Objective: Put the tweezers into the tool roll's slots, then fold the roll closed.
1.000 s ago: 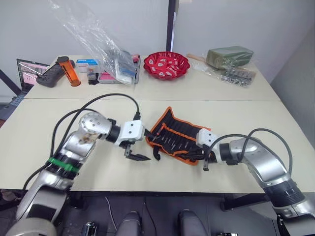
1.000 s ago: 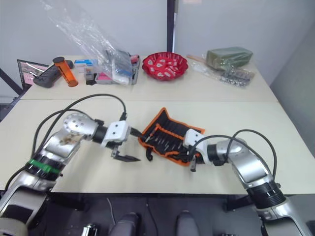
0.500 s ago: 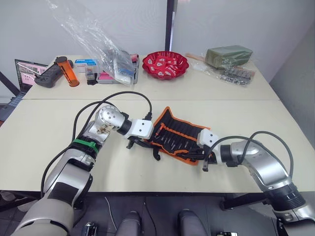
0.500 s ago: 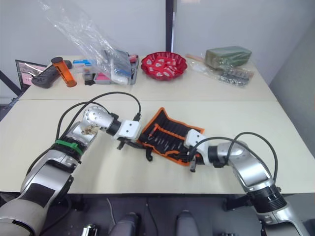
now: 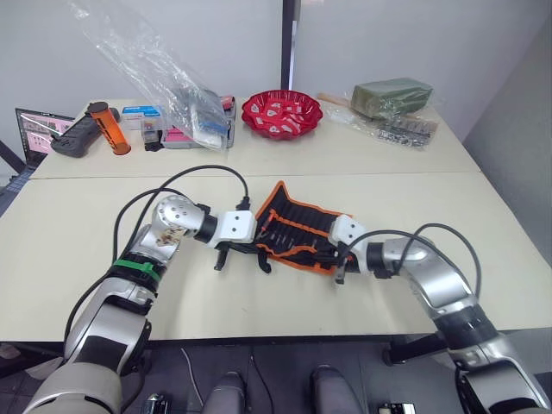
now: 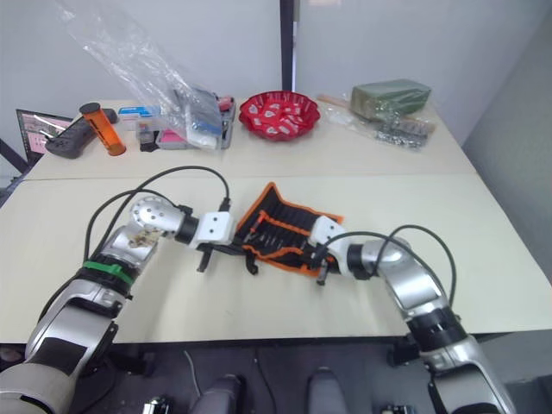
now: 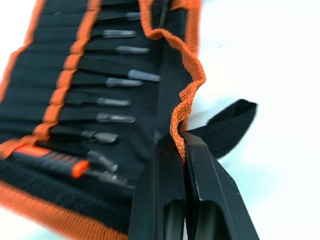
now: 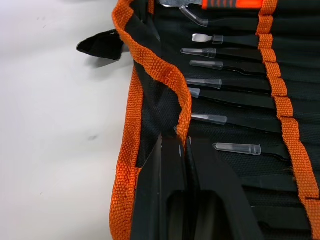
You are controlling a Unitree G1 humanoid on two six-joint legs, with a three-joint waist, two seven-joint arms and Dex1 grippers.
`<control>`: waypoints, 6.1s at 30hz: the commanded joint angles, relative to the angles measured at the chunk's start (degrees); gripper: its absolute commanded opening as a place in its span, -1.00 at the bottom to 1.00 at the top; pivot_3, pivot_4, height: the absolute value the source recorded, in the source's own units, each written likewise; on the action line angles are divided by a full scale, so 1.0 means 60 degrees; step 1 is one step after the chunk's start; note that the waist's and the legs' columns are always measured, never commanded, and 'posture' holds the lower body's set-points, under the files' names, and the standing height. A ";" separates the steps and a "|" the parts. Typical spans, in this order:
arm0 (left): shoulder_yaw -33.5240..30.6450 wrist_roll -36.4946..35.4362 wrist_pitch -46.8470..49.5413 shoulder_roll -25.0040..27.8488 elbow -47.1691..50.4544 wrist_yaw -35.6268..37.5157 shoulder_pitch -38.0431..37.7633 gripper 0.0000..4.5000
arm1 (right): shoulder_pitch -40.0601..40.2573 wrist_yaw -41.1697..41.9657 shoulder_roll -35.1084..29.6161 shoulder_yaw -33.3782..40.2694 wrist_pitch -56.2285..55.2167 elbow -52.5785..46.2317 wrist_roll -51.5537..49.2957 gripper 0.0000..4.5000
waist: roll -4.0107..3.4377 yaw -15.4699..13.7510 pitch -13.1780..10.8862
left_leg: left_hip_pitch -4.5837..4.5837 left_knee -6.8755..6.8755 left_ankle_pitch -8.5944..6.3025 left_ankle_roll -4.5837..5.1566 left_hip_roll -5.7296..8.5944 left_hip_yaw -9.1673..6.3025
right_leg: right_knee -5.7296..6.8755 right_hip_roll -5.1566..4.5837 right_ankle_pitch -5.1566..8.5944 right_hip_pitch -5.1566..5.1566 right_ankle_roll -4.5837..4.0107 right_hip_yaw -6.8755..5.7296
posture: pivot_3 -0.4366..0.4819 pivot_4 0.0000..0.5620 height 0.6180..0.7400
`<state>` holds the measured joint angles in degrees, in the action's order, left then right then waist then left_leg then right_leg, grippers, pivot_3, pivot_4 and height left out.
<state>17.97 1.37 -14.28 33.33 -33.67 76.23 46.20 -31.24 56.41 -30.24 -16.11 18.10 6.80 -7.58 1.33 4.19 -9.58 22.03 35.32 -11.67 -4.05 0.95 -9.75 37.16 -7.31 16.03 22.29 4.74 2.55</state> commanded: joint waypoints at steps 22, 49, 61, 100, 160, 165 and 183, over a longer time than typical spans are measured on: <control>-0.1807 -0.1672 0.4746 0.1913 0.6240 -0.1383 -0.4184 -0.99 | -0.0360 0.2040 -0.0034 -0.0341 -0.0610 -0.0082 -0.0017 -1.00 | -0.0011 -0.0032 -0.0003 | -0.0014 -0.0010 0.0002 -0.0002 0.0000 -0.0006 | 0.0006 0.0000 -0.0002 -0.0002 -0.0004 0.0001 | -0.05 -0.47 1.00; -0.5473 -0.5064 0.7055 0.2356 0.7510 -0.2314 -0.5325 0.69 | -0.0654 0.1810 0.0049 0.1780 0.3264 -0.1077 -0.3132 0.31 | -0.0011 -0.0037 -0.0003 | -0.0010 -0.0019 -0.0003 0.0004 -0.0001 -0.0008 | 0.0007 0.0000 -0.0003 0.0000 -0.0006 0.0001 | -0.05 -0.47 1.00; -0.4251 -0.5986 0.8301 0.1760 1.0007 -0.3431 -0.6976 -0.70 | 0.0156 0.2150 -0.0066 0.0464 0.3076 -0.1776 -0.2910 -0.81 | -0.0012 -0.0116 -0.0003 | -0.0008 -0.0013 -0.0004 0.0005 -0.0001 -0.0003 | 0.0000 0.0000 -0.0006 -0.0006 -0.0010 0.0003 | -0.05 -0.47 1.00; -0.3129 -0.5211 0.7584 -0.0688 0.8367 -0.4797 -0.5077 -0.98 | -0.0252 -0.0771 0.1984 0.0065 0.0800 0.1239 -0.0186 -1.00 | -0.0018 -0.0145 0.0003 | -0.0027 -0.0008 0.0000 -0.0003 0.0000 -0.0003 | 0.0005 0.0000 -0.0012 -0.0016 -0.0020 0.0003 | -0.05 -0.47 1.00; -0.3021 -0.2812 0.4829 -0.1339 0.3907 -0.5792 -0.4823 -0.98 | 0.0562 -0.3452 0.2626 0.0230 -0.0875 0.2152 0.0917 -1.00 | -0.0044 -0.0156 0.0037 | -0.0144 -0.0051 0.0011 -0.0015 -0.0001 -0.0001 | -0.0001 0.0000 0.0011 -0.0109 0.0019 0.0006 | -0.05 -0.47 1.00; -0.3522 -0.3213 0.4929 -0.1432 0.3832 -0.5898 -0.4668 -0.98 | 0.0866 -0.3328 0.2680 0.0030 -0.0749 0.2023 0.0958 -1.00 | -0.0043 -0.0195 0.0038 | -0.0162 -0.0050 0.0011 -0.0015 0.0000 -0.0002 | -0.0014 0.0000 0.0028 -0.0141 0.0047 0.0005 | -0.05 -0.47 1.00; -0.5177 -0.5866 0.7224 -0.0880 0.7122 -0.5630 -0.5502 -0.98 | 0.0616 -0.1530 0.2189 0.1931 0.1611 -0.1078 -0.2469 -1.00 | -0.0041 -0.0248 0.0026 | -0.0005 -0.0042 0.0013 -0.0017 -0.0001 -0.0011 | -0.0007 0.0000 -0.0015 0.0011 -0.0025 0.0004 | -0.05 -0.47 1.00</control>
<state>-10.51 -30.20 26.82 26.31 3.89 41.67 13.40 -26.12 45.68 -15.91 -7.75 23.49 5.12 -17.54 1.08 2.70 -9.42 21.98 35.05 -11.60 -4.16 0.95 -9.82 37.12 -7.32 15.94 22.33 4.59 2.57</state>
